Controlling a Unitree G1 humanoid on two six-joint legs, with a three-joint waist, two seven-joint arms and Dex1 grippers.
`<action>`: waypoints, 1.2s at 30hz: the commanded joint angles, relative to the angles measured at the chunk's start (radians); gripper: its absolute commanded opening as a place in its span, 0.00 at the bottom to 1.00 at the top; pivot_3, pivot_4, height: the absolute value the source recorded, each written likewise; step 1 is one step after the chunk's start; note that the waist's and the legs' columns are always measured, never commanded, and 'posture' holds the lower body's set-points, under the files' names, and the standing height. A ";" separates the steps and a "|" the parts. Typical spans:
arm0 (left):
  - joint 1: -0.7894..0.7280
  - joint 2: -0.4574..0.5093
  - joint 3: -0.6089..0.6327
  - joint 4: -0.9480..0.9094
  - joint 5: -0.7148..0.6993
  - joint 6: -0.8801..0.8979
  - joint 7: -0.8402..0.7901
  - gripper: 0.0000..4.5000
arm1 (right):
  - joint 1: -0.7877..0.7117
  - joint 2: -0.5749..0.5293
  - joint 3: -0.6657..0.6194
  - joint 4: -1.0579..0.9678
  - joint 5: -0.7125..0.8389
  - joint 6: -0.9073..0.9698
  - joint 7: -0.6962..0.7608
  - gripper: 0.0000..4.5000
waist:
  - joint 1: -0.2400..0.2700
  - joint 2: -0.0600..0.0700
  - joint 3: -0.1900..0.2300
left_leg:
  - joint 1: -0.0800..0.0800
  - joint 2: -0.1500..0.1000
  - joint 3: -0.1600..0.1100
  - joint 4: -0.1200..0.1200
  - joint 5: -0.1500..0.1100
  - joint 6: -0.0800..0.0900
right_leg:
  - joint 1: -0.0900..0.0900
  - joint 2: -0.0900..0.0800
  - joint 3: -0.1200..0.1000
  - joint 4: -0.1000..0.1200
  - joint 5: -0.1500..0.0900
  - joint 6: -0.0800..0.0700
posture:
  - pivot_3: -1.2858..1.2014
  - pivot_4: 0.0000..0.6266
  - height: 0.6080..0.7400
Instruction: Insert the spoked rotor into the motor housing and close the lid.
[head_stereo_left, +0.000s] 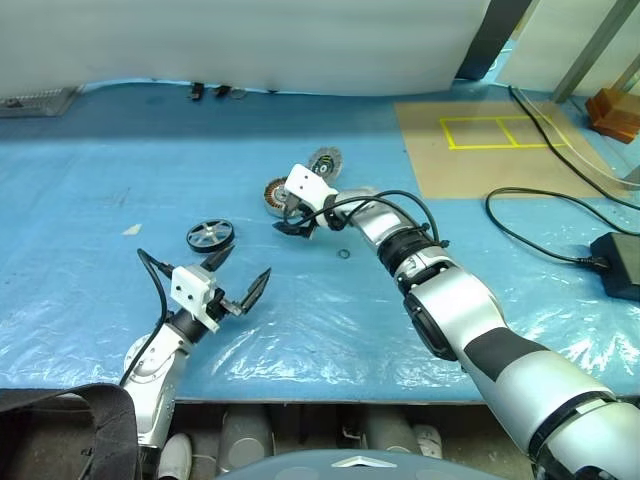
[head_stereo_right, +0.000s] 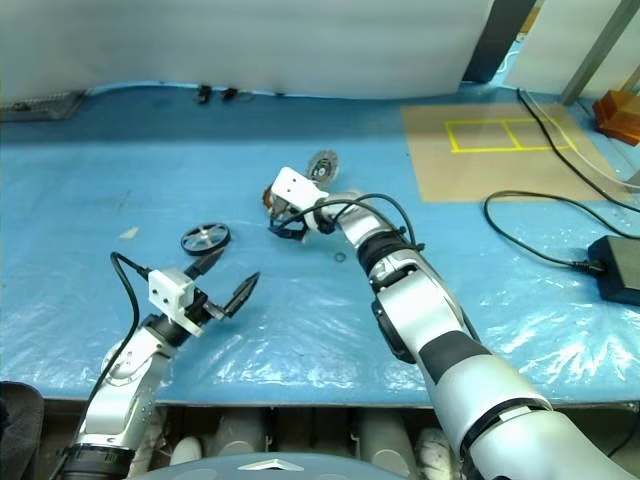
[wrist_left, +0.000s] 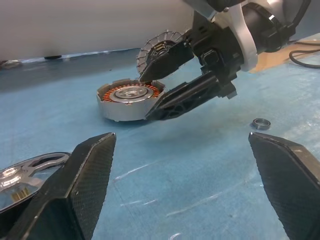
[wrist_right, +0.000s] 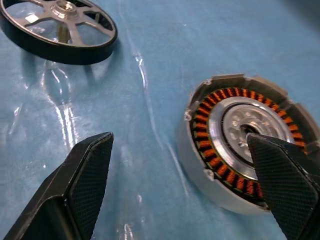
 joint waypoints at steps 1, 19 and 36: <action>0.001 -0.005 0.003 -0.045 0.005 -0.022 0.010 1.00 | -0.064 0.024 0.010 0.019 -0.040 -0.007 -0.024 1.00 | 0.000 0.002 0.001 | 0.000 0.000 0.000 0.000 0.000 0.000 | 0.000 0.000 0.000 0.000 0.000 0.000 | 0.52 0.24 1.00; 0.008 -0.016 -0.020 -0.058 0.013 -0.012 0.020 1.00 | -0.128 0.063 -0.010 0.119 -0.127 0.097 -0.107 1.00 | 0.000 0.006 0.004 | 0.000 0.000 0.001 0.000 0.000 0.000 | -0.001 0.000 0.000 0.002 0.000 -0.001 | 0.52 0.24 1.00; -0.024 -0.006 -0.016 -0.027 0.007 -0.006 -0.001 1.00 | -0.164 0.023 -0.003 0.095 -0.138 0.160 0.252 1.00 | 0.001 0.007 0.004 | 0.001 0.000 0.001 0.001 0.000 0.000 | -0.001 0.000 0.000 0.003 -0.001 -0.001 | 0.52 0.24 1.00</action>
